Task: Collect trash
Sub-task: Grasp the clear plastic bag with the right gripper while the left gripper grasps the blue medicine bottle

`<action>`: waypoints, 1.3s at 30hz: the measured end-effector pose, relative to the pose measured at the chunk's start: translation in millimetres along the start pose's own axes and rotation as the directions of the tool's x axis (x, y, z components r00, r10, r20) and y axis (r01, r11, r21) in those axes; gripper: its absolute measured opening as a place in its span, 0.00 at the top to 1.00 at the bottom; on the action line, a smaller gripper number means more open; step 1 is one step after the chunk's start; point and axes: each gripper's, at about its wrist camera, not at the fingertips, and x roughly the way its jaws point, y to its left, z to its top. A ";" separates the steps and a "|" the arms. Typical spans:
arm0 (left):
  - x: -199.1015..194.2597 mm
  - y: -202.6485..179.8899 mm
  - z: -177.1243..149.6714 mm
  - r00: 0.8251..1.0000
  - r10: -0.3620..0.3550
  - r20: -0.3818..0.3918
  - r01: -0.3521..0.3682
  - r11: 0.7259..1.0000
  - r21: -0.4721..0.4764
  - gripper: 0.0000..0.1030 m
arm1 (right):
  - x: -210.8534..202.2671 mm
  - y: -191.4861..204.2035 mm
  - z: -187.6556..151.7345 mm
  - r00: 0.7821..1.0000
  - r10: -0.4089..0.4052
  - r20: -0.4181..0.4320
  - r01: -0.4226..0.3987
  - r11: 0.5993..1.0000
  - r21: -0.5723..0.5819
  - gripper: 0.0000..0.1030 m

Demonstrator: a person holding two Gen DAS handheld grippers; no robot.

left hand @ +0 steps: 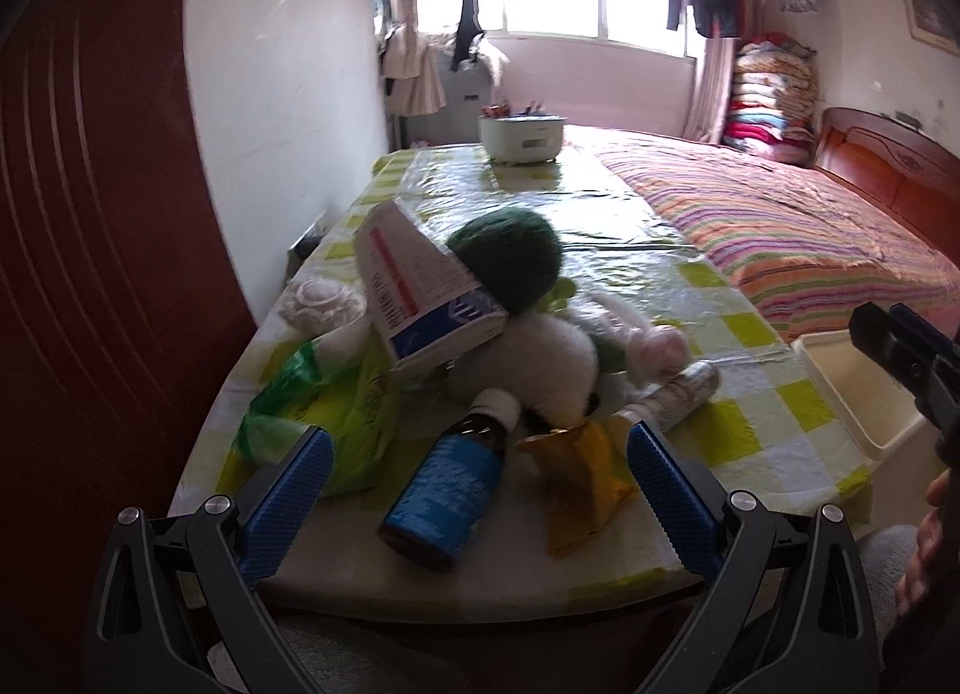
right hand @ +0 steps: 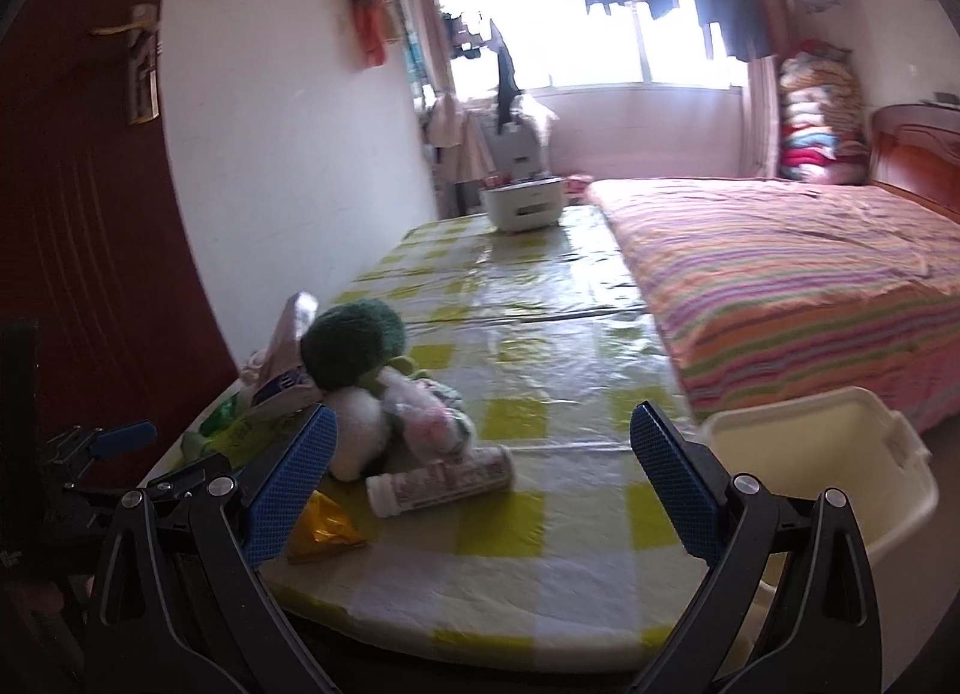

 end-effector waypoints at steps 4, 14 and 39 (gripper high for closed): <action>5.0 9.0 -1.5 1.000 0.016 -0.019 -0.016 0.999 -0.029 0.07 | 30.6 2.9 4.0 0.996 0.070 -0.052 -0.072 0.997 -0.032 0.06; 1.8 19.1 -6.8 0.999 0.030 -0.028 -0.032 0.998 -0.056 0.07 | 122.5 8.2 10.3 0.942 0.175 -0.287 -0.222 0.965 -0.141 0.25; 43.3 23.9 -9.1 0.963 -0.054 -0.263 0.035 0.997 -0.075 0.07 | 129.0 -18.0 17.5 0.949 0.226 -0.222 -0.241 0.970 -0.042 0.67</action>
